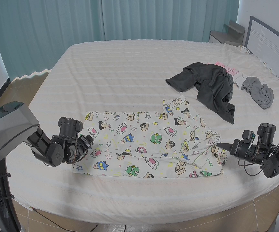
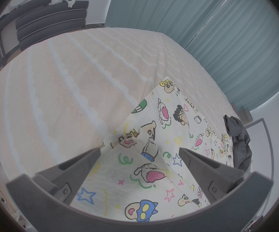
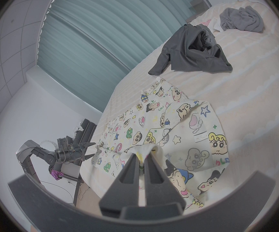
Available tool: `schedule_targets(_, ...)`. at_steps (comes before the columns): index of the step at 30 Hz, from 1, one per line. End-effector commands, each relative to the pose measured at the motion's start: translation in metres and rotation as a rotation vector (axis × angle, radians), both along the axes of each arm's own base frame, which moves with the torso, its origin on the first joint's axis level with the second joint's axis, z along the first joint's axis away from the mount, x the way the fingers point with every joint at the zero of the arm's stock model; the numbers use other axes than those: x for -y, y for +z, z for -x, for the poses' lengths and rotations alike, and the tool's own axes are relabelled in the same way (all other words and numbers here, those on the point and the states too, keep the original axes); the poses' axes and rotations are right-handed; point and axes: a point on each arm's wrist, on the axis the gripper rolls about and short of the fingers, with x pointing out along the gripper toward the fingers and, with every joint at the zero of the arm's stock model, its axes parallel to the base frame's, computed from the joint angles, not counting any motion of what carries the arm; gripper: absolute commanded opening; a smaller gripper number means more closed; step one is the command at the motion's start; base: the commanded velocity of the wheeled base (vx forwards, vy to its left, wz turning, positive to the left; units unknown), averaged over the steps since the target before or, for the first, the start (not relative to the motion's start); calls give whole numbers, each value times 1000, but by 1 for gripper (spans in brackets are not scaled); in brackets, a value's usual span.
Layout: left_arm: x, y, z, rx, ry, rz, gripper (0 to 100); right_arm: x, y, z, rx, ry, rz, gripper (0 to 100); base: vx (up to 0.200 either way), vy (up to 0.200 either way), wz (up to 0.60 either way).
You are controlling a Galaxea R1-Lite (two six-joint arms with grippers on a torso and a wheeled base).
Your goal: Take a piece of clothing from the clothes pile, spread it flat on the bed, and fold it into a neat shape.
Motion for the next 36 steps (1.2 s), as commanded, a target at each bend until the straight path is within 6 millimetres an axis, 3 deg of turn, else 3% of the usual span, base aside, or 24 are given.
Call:
schedule_targets(1,-4,12,4,25,10,8,100,0,-9,-3,-14,-5,2,0,0,0,0)
schedule_targets(7,-19,24,18,32,37,14,100,1,-21,-18,31,-64,2,0,0,0,0)
schedule_targets(17,-39,24,43,18,81,112,100,-4,-21,-31,51,-61,-15,0,0,0,0)
schedule_targets(36,-53,21,67,79,109,169,100,-5,-14,-57,41,-91,-3,0,0,0,0)
